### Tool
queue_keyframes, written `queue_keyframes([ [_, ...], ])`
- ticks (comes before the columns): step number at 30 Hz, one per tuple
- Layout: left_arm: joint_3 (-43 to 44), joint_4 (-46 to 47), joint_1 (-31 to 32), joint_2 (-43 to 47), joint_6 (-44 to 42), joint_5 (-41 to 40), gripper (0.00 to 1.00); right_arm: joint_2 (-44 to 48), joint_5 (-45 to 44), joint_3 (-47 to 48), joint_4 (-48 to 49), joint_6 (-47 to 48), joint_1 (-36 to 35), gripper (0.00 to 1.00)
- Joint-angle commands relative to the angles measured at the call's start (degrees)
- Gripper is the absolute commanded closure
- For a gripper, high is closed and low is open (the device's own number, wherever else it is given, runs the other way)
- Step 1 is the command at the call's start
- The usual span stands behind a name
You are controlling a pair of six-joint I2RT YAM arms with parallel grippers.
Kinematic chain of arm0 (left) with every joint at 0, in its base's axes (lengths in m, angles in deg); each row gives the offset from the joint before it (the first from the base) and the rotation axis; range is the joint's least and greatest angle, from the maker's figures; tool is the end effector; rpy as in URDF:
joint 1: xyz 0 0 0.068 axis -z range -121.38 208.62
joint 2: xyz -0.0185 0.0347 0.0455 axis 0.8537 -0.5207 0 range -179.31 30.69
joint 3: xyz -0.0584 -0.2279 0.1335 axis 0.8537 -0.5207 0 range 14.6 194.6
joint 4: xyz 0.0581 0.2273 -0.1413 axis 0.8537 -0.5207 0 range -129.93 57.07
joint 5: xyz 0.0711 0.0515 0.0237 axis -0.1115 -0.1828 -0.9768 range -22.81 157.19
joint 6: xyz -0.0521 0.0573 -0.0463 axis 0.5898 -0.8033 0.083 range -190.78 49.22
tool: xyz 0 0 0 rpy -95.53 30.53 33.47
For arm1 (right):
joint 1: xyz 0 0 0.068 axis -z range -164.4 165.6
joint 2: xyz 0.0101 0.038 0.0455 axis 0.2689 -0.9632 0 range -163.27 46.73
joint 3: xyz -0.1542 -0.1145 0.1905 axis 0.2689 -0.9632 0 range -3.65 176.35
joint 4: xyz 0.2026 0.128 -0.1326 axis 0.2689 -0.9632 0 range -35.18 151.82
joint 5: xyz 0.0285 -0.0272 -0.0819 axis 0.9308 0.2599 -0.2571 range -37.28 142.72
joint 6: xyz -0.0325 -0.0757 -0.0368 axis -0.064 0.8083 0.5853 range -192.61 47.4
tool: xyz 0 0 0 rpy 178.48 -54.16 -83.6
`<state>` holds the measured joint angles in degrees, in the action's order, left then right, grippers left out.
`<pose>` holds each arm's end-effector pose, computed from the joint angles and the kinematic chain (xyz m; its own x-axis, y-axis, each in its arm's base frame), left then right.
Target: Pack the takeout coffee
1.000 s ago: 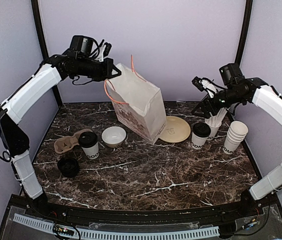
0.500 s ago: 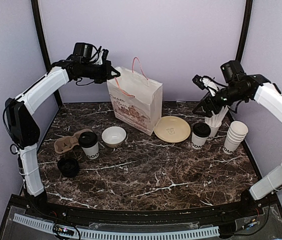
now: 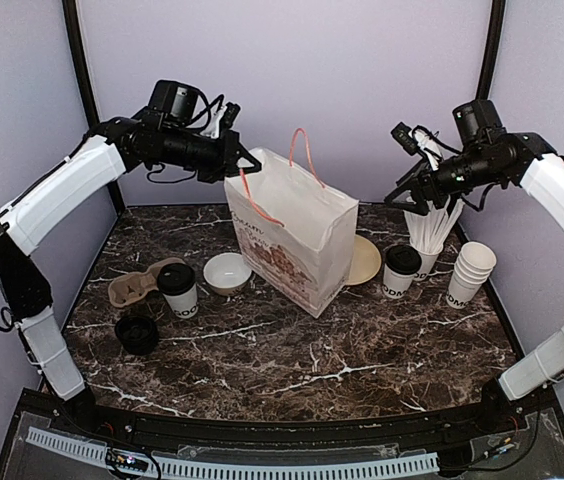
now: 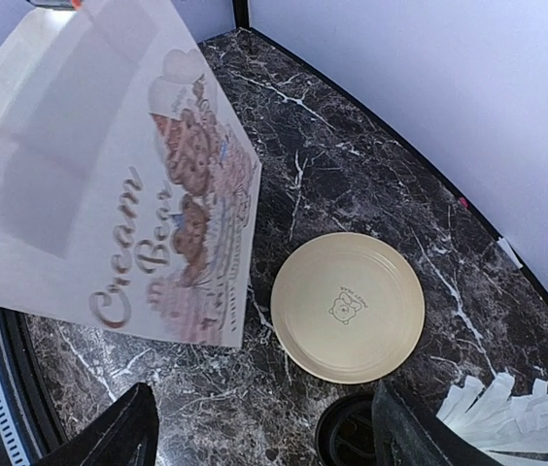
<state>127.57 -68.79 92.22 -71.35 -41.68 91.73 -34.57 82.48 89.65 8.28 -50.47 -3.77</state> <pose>0.3565 -0.2771 0.4150 -0.7042 -0.0632 -0.7072 0.5432 0.5934 -0.5939 0.2965 0.1467 0.3890 -0.3389 -0.4660 -0.8173 -0.8271 0.5616 0.0228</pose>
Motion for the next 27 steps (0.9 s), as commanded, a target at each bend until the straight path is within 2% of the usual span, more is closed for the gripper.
queue_keyframes([
  [1, -8.1, 0.1, 0.0, 6.2, 3.2, 0.9, 1.00, 1.1, 0.3, 0.5, -0.2, -0.6, 0.3, 0.24],
  [4, -19.2, 6.9, 0.3, 10.3, 9.3, 4.4, 1.00, 1.0, 0.0, 0.7, -0.1, -0.6, 0.4, 0.24],
  [8, -26.4, 13.0, 1.2, 13.5, 13.9, 4.4, 1.00, 0.7, -0.3, 0.1, 0.6, -0.7, 0.4, 0.24],
  [19, -30.1, 20.2, 2.4, 11.2, 18.3, 2.8, 0.99, 0.8, -0.9, -1.6, 1.1, -0.2, 0.5, 0.24],
  [21, -29.7, 20.8, 2.4, 10.2, 18.8, 3.4, 0.91, 1.0, -1.2, -2.3, 1.5, -0.1, 0.5, 0.24],
  [24, -27.7, 18.7, 2.4, 8.4, 18.3, 3.6, 0.70, 1.1, -1.2, -2.8, 1.5, 0.1, 0.5, 0.24],
  [27, -23.4, 14.4, 2.4, 8.2, 15.0, 1.5, 0.62, 1.1, -1.0, -2.8, 1.7, 0.2, 0.6, 0.23],
])
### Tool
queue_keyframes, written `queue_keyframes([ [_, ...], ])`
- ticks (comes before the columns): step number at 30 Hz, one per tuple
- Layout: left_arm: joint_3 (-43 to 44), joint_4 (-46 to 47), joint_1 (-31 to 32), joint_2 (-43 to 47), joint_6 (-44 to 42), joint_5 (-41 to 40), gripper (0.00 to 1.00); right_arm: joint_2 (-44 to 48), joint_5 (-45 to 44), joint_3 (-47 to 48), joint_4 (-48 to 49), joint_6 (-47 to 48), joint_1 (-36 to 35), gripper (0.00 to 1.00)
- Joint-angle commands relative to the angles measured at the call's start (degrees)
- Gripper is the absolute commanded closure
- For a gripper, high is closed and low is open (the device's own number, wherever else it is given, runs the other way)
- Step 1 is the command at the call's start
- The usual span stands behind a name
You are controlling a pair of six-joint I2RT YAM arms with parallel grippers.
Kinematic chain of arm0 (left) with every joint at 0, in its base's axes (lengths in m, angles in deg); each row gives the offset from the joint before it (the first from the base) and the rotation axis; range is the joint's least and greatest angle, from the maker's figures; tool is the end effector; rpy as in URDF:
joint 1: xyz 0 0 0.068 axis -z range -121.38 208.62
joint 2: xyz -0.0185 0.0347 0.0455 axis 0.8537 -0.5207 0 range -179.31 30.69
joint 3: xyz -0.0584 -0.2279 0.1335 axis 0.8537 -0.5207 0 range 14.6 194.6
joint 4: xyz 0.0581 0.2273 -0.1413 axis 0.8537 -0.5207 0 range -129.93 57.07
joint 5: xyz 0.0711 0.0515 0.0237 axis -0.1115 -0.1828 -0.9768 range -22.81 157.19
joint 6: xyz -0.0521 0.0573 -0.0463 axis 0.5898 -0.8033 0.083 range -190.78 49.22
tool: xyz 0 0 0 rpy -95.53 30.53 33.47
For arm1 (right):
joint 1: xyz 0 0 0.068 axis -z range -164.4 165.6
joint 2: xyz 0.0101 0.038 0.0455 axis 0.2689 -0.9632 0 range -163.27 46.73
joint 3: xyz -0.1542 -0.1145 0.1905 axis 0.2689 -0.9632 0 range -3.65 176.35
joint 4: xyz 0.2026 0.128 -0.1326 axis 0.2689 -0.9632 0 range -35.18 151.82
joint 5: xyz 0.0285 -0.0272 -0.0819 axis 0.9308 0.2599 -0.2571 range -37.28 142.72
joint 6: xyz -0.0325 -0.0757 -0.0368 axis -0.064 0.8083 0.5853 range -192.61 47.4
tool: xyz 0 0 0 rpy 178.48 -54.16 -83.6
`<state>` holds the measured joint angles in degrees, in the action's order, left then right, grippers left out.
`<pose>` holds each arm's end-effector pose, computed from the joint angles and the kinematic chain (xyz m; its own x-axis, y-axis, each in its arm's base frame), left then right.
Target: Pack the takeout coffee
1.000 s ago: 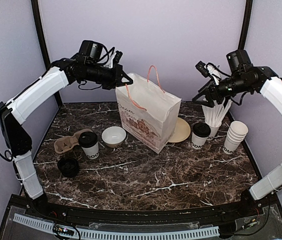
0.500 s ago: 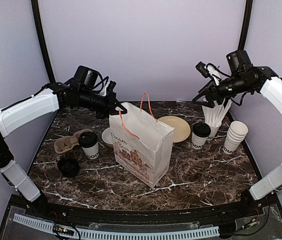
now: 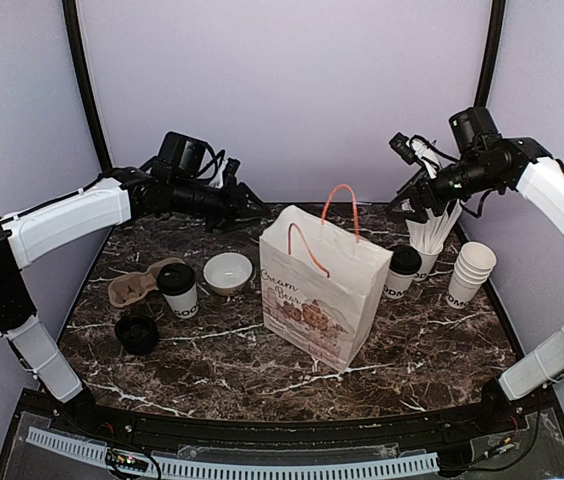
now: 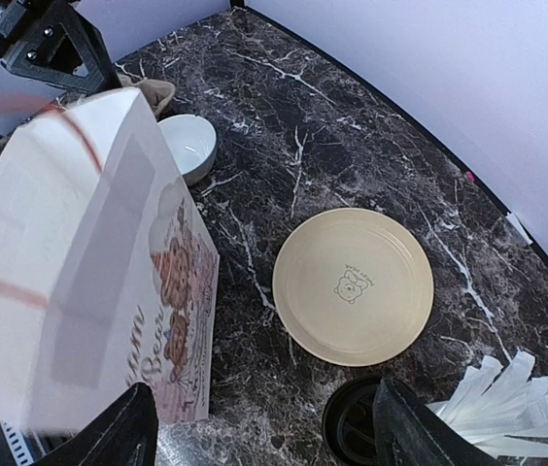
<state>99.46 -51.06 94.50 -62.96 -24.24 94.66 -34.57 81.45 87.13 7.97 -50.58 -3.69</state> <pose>0.3272 -0.2826 0.3284 -0.8717 -0.1643 -0.4617 0.3207 0.5213 -0.7908 0.2974 0.1452 0.3726 -0.3815 -0.4820 -0.7887 -0.8167 0.5754 0.0434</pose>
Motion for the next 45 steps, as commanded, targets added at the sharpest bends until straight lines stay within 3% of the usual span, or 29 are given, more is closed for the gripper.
queue_keyframes([
  [1, 5.5, -5.2, 0.2, 0.4, -4.3, -2.1, 0.58, 1.1, 0.2, -0.3, 2.0, 0.4, 0.6, 0.23],
  [4, 10.0, -9.3, 0.1, 2.7, -9.9, -5.8, 0.54, 0.7, 0.6, 0.2, 1.6, 0.2, 0.6, 0.23],
  [7, 16.5, -21.6, -0.4, 5.7, -20.8, -18.8, 0.53, 1.2, 1.1, -0.5, 1.8, 0.4, 0.5, 0.23],
  [10, 17.7, -30.7, -4.1, 9.2, -32.0, -26.7, 0.52, 2.2, 1.2, -1.7, 2.2, 1.3, 0.6, 0.23],
  [14, 11.2, -34.2, -14.7, 13.3, -48.2, -29.1, 0.59, 2.7, 2.7, -1.8, 1.9, 3.1, 0.6, 0.23],
  [16, 5.7, -33.0, -17.3, 14.4, -57.0, -32.0, 0.60, 2.7, 4.3, -1.7, 1.4, 4.3, 0.6, 0.23],
  [18, 0.4, -30.4, -18.5, 15.3, -60.3, -34.8, 0.57, 2.8, 5.8, -2.2, 1.3, 4.9, 0.6, 0.23],
  [22, -8.8, -25.4, -24.9, 14.5, -63.2, -31.7, 0.60, 3.0, 7.3, -3.8, 1.0, 6.2, 0.6, 0.23],
  [25, -12.1, -23.3, -28.7, 12.7, -64.9, -26.2, 0.53, 2.6, 8.1, -3.8, 0.2, 6.9, 0.6, 0.23],
  [30, -12.9, -24.4, -29.1, 6.3, -67.0, -24.0, 0.49, 1.6, 10.8, -5.0, 0.9, 7.0, 0.6, 0.24],
  [36, -9.9, -25.8, -30.7, -2.6, -69.9, -21.6, 0.58, 1.2, 13.1, -4.7, 1.4, 6.9, 0.6, 0.25],
  [45, -11.6, -24.8, -30.8, -4.5, -72.6, -23.1, 0.58, 1.4, 14.1, -7.1, 1.1, 7.7, 0.5, 0.26],
])
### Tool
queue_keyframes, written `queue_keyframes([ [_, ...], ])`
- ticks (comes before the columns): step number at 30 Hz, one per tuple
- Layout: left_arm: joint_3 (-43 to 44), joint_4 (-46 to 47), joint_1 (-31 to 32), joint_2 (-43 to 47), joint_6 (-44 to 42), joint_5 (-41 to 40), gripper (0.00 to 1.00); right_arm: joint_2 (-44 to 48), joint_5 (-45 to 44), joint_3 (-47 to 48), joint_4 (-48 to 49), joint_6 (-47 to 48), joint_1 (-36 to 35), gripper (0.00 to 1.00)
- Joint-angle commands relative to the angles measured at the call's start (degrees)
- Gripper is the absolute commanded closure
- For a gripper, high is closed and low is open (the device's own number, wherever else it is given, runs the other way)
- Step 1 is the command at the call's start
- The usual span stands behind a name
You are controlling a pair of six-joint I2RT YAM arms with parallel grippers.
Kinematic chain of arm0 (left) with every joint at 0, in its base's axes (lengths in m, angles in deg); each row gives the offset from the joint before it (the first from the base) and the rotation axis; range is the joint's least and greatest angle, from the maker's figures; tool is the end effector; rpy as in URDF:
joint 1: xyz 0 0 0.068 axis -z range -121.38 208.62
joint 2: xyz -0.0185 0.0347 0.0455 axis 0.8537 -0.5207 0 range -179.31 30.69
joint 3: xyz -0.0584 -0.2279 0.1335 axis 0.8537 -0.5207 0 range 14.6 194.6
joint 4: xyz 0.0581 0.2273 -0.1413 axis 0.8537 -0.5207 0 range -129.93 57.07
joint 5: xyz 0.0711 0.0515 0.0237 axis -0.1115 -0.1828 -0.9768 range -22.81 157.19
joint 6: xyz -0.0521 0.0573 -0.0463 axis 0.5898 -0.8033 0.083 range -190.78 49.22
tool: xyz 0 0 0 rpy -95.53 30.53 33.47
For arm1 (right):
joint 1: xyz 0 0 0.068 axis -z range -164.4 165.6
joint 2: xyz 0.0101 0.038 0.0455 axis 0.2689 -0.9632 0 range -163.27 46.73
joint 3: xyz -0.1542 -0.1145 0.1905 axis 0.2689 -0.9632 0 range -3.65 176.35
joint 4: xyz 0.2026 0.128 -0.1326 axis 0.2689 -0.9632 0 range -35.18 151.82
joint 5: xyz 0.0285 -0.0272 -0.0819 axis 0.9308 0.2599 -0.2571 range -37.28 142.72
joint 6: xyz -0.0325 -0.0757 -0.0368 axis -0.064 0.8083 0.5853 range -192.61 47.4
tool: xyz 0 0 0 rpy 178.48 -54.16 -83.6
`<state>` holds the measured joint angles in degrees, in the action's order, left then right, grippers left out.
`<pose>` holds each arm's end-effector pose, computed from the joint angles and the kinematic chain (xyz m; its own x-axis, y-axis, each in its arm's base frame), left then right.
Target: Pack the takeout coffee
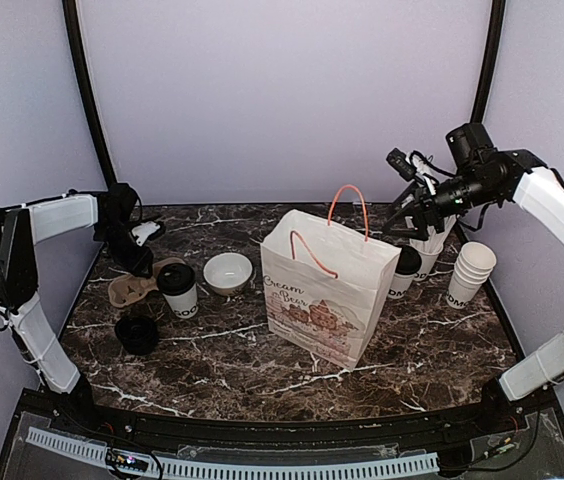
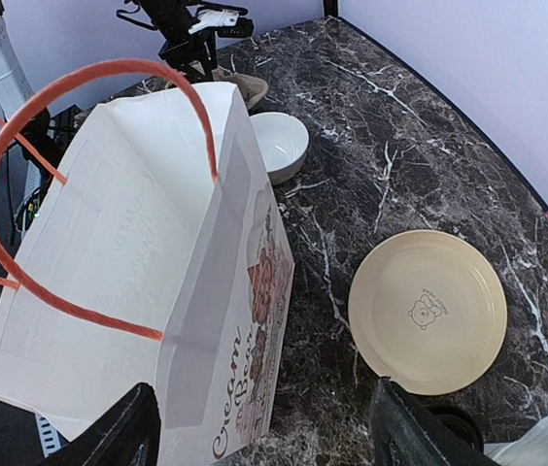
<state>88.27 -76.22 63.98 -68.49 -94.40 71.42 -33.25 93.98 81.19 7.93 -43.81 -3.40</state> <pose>0.3742 -0.0411 0.1707 -0.8025 0.4767 -0.3588 0.4817 0.8725 0.0819 0.2805 0.1528 0.3511 -0.3107 -0.4900 -0.8144 -0.9167 0.3811 0.1204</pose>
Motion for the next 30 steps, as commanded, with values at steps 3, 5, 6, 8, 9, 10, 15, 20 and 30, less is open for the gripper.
queue_keyframes([
  [3, -0.2, 1.0, -0.2, 0.8, -3.0, -0.5, 0.58, 0.0, 2.0, -1.2, 1.4, 0.8, 0.3, 0.25],
  [5, 0.3, 0.8, -0.3, 0.3, -3.4, -0.6, 0.56, 0.0, 2.3, -1.2, 1.4, 0.8, 0.3, 0.26],
  [6, 0.5, 0.6, -0.3, -0.4, -3.4, -0.5, 0.55, 0.0, 2.3, -1.2, 1.4, 0.7, 0.3, 0.26],
  [8, 1.2, -0.3, -0.3, -1.3, -3.4, -0.4, 0.55, 0.1, 2.3, -1.4, 1.4, 0.6, 0.3, 0.26],
  [9, 1.2, -0.7, -0.3, -1.5, -3.5, -0.1, 0.55, 0.1, 2.3, -1.4, 1.4, 0.7, 0.3, 0.26],
  [10, 1.1, -0.7, -0.3, -1.6, -3.6, 0.0, 0.55, -0.1, 2.3, -1.4, 1.3, 0.7, 0.3, 0.26],
  [15, 0.3, -0.5, -0.2, -2.0, -4.0, 0.7, 0.53, -0.3, 2.2, -1.1, 1.2, 0.6, 0.3, 0.26],
  [20, 0.9, -0.7, -0.3, -3.3, -3.9, 0.6, 0.52, -0.4, 2.5, -1.5, 1.6, 0.5, 0.3, 0.26],
  [30, 2.3, -0.9, -0.2, -4.9, -3.4, 2.0, 0.58, -0.2, 2.5, -2.1, 1.6, 0.3, 0.3, 0.26],
])
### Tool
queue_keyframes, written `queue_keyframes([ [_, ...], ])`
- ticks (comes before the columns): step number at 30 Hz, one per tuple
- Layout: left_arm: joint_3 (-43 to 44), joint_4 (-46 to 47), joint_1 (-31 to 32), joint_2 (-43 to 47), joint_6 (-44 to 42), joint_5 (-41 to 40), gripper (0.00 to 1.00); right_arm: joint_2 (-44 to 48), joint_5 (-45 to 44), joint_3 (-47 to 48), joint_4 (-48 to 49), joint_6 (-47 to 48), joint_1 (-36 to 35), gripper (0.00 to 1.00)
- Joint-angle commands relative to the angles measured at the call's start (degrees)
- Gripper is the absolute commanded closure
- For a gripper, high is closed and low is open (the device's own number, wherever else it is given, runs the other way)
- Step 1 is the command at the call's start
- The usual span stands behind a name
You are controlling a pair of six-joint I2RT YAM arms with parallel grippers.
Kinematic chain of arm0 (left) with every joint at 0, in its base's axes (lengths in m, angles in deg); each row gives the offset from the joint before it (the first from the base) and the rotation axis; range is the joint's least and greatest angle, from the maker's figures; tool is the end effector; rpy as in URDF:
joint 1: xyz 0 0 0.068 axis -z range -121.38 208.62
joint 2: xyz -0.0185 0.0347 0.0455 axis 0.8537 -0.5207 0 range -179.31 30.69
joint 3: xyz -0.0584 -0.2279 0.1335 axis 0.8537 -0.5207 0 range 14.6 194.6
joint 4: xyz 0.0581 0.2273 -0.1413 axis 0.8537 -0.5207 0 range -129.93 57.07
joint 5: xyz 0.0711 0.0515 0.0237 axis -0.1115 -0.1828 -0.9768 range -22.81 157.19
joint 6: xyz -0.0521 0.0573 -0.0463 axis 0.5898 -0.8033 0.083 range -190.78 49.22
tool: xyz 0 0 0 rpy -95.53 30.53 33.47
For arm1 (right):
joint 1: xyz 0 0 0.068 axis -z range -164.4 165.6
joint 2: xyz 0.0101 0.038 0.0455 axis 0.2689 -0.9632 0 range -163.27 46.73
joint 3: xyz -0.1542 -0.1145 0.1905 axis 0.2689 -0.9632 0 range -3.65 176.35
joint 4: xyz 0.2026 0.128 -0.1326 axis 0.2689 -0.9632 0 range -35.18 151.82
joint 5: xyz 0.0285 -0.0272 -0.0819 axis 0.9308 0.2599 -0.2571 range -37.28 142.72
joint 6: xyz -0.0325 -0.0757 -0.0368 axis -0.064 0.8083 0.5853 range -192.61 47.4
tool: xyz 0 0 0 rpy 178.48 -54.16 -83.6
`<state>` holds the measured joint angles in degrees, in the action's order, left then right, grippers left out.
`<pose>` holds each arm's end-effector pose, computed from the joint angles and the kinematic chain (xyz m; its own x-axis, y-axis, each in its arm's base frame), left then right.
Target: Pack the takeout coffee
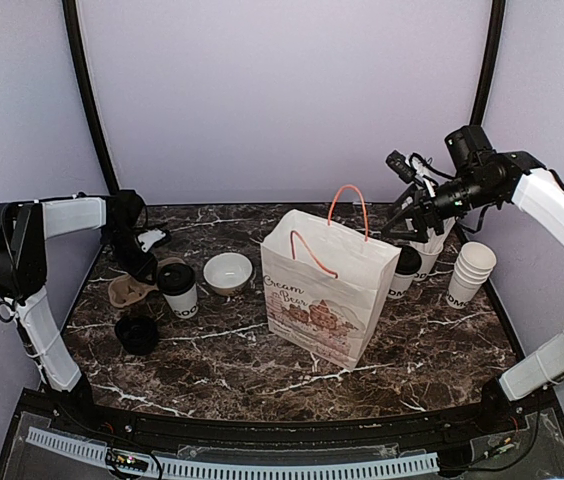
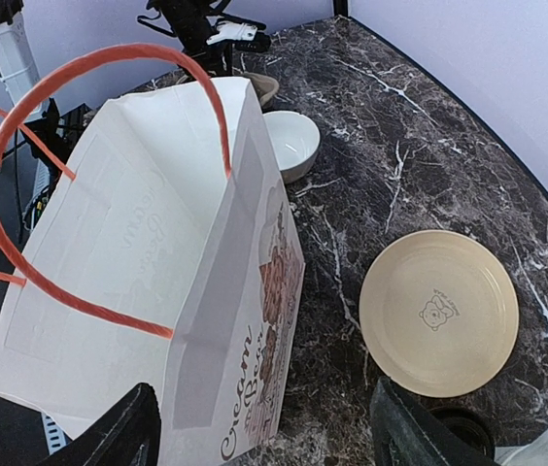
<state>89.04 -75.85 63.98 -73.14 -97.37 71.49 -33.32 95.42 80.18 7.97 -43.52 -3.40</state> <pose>0.3815 -0.0419 0.1459 -0.7964 0.5231 -0.3036 0.5282 0.8460 0.0721 0.2791 0.1540 0.3459 -0.3172 -0.4871 -0.8137 -0.9212 0.3620 0.1423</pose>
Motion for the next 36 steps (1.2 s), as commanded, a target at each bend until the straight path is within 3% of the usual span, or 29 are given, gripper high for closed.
queue_keyframes([
  [1, 1.6, -1.3, -0.2, -0.5, -0.3, 2.1, 0.60, -0.1, 1.1, -1.2, 1.7, 0.0, 0.3, 0.26],
  [18, 5.1, -0.7, -0.5, -0.9, 9.4, -3.1, 0.72, 0.3, 1.0, -1.9, 2.6, -0.9, 0.3, 0.26],
  [23, 1.8, 1.2, -0.4, 3.4, 5.4, 0.9, 0.51, 0.5, 0.4, -1.7, 2.4, -0.8, 0.3, 0.26],
  [25, 0.2, 2.3, -0.3, 5.0, 3.6, 1.9, 0.47, 0.4, 0.5, -1.7, 2.4, -0.8, 0.3, 0.26],
  [36, 0.9, 1.5, 0.7, 1.1, 1.1, -1.1, 0.48, 1.1, 0.6, -3.1, 2.8, -0.6, 0.3, 0.26],
])
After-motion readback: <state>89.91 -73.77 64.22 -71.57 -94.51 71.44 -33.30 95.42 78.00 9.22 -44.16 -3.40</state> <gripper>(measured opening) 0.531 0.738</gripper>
